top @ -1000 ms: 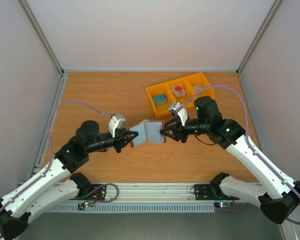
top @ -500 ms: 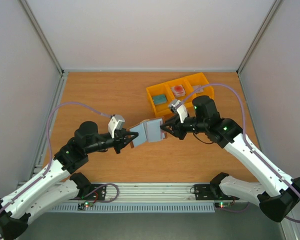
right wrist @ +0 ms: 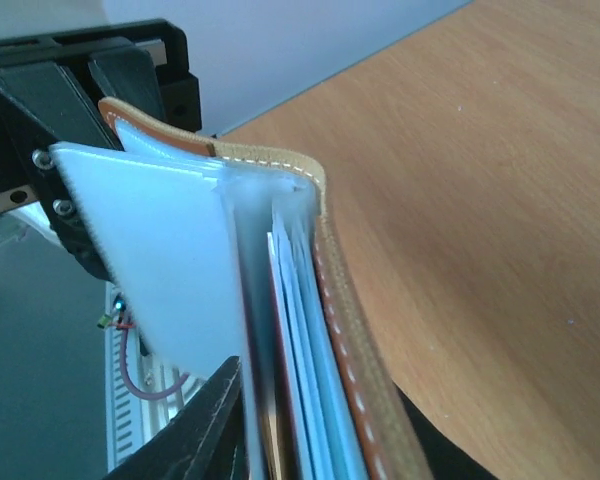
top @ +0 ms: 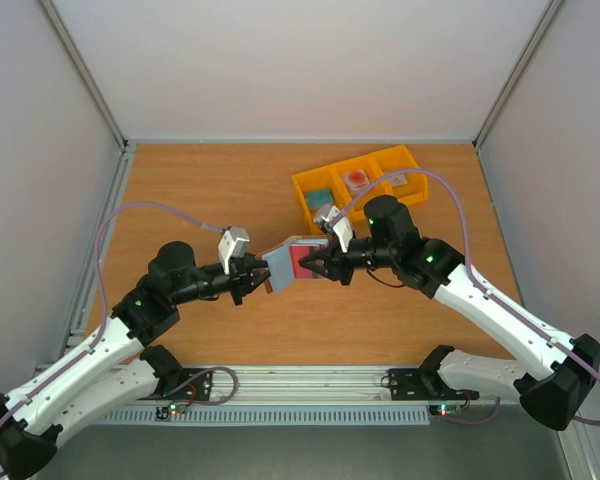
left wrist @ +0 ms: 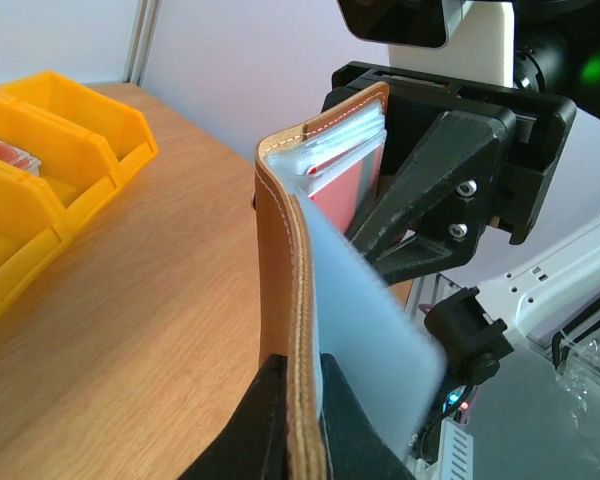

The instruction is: Take the credit cards out of the card holder

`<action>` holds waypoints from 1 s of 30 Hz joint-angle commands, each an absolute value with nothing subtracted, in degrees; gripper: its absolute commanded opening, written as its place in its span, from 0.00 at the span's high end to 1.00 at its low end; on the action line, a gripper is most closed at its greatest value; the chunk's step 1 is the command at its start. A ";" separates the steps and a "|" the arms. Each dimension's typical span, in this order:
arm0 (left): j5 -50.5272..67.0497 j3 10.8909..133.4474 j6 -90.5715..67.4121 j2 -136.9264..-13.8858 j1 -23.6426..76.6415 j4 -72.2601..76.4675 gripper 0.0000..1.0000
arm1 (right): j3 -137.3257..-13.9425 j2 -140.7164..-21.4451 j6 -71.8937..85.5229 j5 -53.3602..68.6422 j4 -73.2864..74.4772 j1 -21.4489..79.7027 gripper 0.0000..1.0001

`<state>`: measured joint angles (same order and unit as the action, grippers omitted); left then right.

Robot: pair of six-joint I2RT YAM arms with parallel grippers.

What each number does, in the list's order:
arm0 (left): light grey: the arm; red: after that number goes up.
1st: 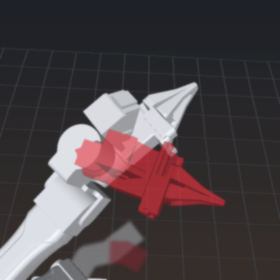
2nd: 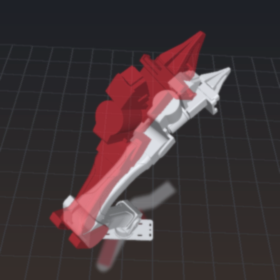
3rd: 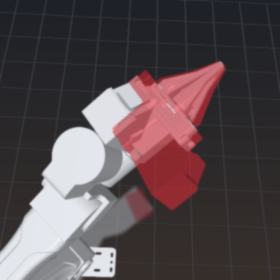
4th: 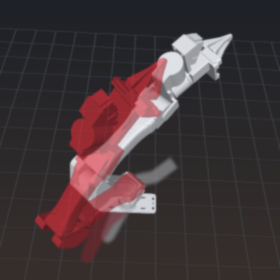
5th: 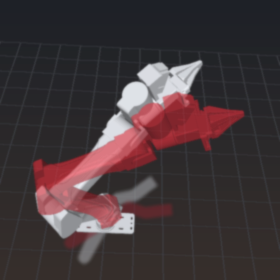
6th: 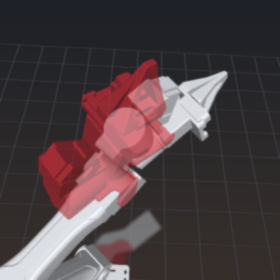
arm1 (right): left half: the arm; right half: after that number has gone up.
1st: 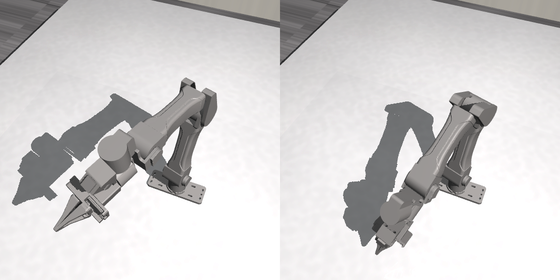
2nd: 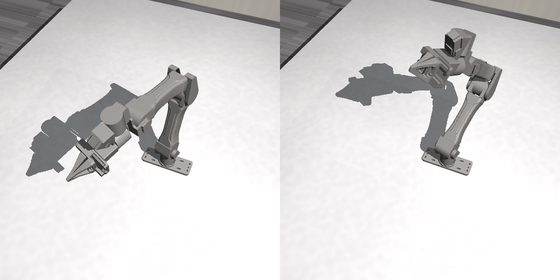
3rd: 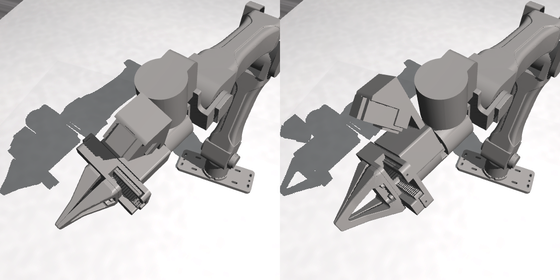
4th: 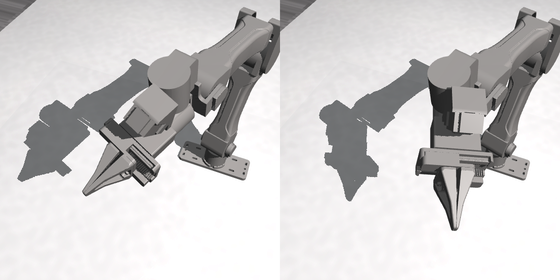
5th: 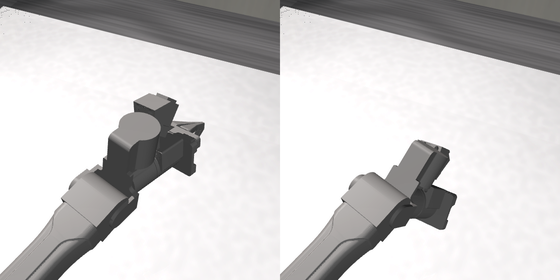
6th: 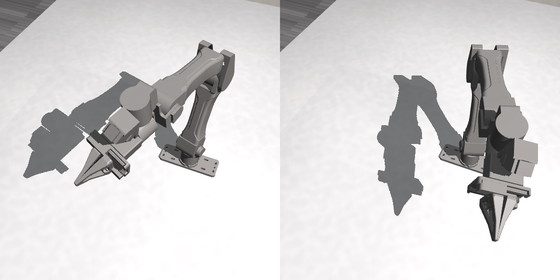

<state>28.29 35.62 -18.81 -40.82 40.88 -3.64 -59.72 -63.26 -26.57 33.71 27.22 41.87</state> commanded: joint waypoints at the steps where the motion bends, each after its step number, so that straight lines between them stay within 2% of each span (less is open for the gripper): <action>1: 29.78 35.28 -19.96 -39.67 41.13 3.47 1.00 | -59.46 -63.58 -25.83 35.85 23.09 42.39 0.75; 6: 27.22 34.47 -21.70 -39.01 41.13 2.45 0.99 | -60.73 -63.58 -24.27 35.76 26.14 42.39 0.91; 7: 26.03 34.35 -21.97 -38.85 41.09 1.93 0.93 | -61.06 -63.45 -23.73 35.20 26.87 42.32 0.94; 10: 21.02 34.62 -21.25 -37.65 41.03 -3.57 0.64 | -62.13 -63.00 -21.49 30.73 30.37 42.29 0.99; 11: 19.41 34.69 -20.21 -37.10 40.96 -4.49 0.59 | -62.72 -63.07 -20.55 28.40 32.06 42.27 0.99; 13: 16.50 35.56 -14.43 -36.48 40.63 -3.41 0.57 | -64.53 -64.31 -17.88 21.79 35.95 42.14 0.99; 16: 11.98 37.96 -6.86 -36.45 38.63 4.44 0.57 | -69.29 -69.39 -12.07 9.65 44.00 42.15 0.99; 17: 13.13 38.74 -5.35 -36.11 37.84 6.39 0.60 | -70.89 -70.98 -9.86 6.91 46.46 42.25 0.99; 19: 24.68 40.32 -5.20 -35.41 37.53 6.83 0.68 | -72.71 -72.86 -6.28 4.05 47.81 43.08 0.99; 21: 38.70 40.59 -9.52 -36.10 37.79 6.82 0.70 | -73.56 -73.18 -6.26 2.54 45.23 46.42 0.99; 22: 42.12 39.22 -16.61 -37.14 38.61 8.93 0.70 | -74.21 -73.35 -6.87 2.72 43.97 47.76 0.99; 24: 39.03 36.18 -27.76 -38.81 40.41 10.30 0.72 | -76.01 -73.83 -8.59 5.51 41.68 49.67 0.99; 27: 29.59 35.13 -28.88 -41.10 40.98 9.05 0.81 | -75.87 -72.90 -10.31 15.93 36.94 50.36 0.99; 30: 30.03 35.26 -27.09 -41.68 41.02 8.54 0.84 | -74.64 -71.07 -12.87 23.21 33.57 50.36 0.99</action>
